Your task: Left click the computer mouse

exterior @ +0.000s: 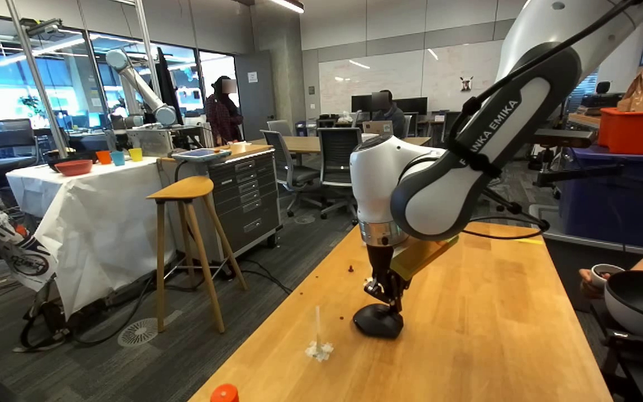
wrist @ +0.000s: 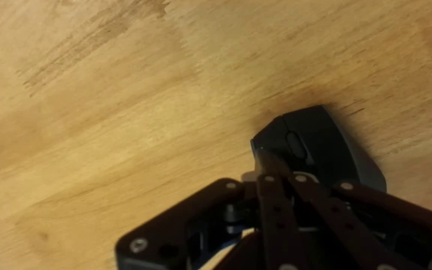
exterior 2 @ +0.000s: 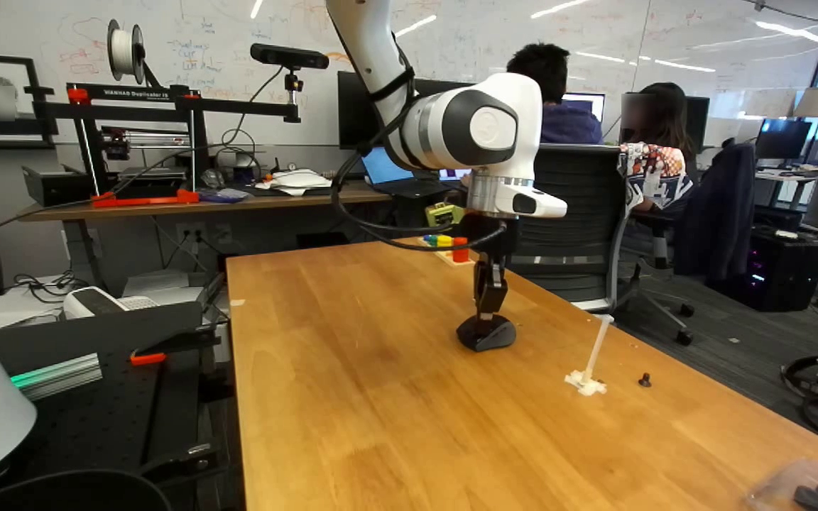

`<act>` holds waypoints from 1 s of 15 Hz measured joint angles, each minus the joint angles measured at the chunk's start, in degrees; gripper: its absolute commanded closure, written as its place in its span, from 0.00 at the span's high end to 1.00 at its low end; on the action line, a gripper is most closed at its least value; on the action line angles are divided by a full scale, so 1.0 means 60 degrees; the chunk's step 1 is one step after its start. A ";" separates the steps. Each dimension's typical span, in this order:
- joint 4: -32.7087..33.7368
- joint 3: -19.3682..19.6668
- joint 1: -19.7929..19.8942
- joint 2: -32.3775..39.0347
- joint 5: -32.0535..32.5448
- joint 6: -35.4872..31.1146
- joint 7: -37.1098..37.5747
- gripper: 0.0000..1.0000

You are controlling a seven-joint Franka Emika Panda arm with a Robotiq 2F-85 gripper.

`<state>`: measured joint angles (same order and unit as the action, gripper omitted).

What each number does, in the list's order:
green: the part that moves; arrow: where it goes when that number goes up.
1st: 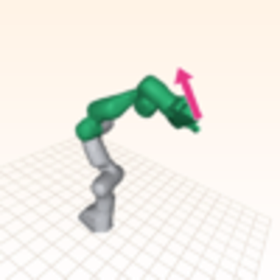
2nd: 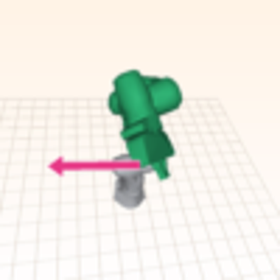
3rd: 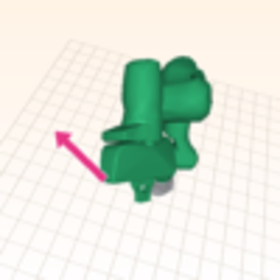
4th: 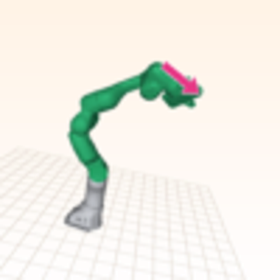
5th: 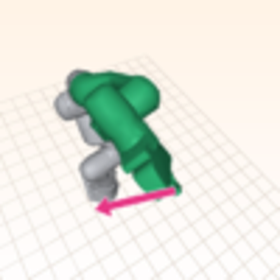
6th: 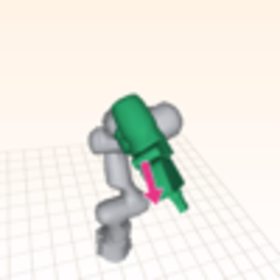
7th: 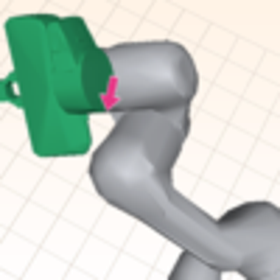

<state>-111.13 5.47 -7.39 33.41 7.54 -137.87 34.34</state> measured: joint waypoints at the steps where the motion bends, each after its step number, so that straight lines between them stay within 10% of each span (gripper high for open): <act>1: 0.0047 0.0006 -0.0015 0.0027 0.0000 0.0023 0.0000 0.00; 15: 0.0211 -0.0094 -0.0120 -0.0309 -0.0320 0.0297 -0.0220 0.00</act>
<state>-109.87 4.90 -8.10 31.56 5.62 -136.09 33.02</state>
